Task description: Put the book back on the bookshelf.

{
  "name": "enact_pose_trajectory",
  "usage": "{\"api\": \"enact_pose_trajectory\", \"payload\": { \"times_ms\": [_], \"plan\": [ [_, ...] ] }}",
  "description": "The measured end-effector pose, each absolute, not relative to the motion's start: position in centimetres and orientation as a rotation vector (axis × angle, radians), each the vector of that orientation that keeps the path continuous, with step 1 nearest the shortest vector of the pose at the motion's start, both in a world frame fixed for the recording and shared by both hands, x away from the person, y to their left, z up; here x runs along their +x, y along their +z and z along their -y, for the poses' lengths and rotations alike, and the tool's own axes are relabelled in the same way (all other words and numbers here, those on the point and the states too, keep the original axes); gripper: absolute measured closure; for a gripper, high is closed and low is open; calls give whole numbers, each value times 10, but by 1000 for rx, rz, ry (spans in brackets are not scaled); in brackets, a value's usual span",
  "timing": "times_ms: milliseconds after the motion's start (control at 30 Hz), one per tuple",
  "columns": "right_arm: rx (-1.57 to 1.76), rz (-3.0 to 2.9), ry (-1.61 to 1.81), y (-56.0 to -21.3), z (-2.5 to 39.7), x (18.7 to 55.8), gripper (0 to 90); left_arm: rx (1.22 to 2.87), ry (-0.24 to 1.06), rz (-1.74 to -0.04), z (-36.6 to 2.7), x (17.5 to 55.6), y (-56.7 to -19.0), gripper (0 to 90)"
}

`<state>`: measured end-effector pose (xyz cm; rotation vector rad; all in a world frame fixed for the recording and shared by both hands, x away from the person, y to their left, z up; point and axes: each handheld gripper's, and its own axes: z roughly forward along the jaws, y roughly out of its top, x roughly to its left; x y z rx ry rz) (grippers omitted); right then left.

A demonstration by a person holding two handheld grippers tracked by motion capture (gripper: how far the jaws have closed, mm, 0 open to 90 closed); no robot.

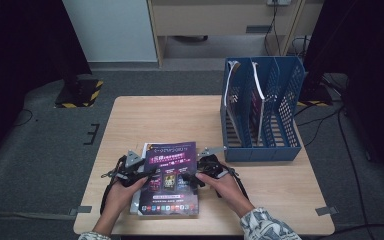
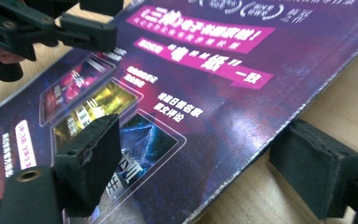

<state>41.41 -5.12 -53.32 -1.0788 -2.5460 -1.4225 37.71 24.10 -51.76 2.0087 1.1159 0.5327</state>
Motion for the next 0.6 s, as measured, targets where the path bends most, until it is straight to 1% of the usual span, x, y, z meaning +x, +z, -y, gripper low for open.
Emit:
{"api": "enact_pose_trajectory", "payload": {
  "times_ms": [167, 233, 333, 467, 533, 600],
  "plan": [
    [-1018, 2495, -1506, -513, 47, 415, 171, 2006, 529, -1118, -243, 377, -518, 402],
    [-985, 2490, -1504, -509, 43, 417, 156, 2002, 527, -1119, -243, 377, -518, 402],
    [-967, 2494, -1479, -508, 34, 420, 147, 1995, 524, -1120, -244, 377, -518, 402],
    [-950, 2495, -1449, -513, 23, 424, 169, 1993, 524, -1120, -244, 377, -519, 403],
    [-941, 2519, -1425, -515, 16, 424, 146, 1994, 526, -1121, -244, 377, -519, 403],
    [-945, 2524, -1435, -516, 14, 425, 163, 1991, 524, -1122, -244, 377, -519, 403]
  ]
}}
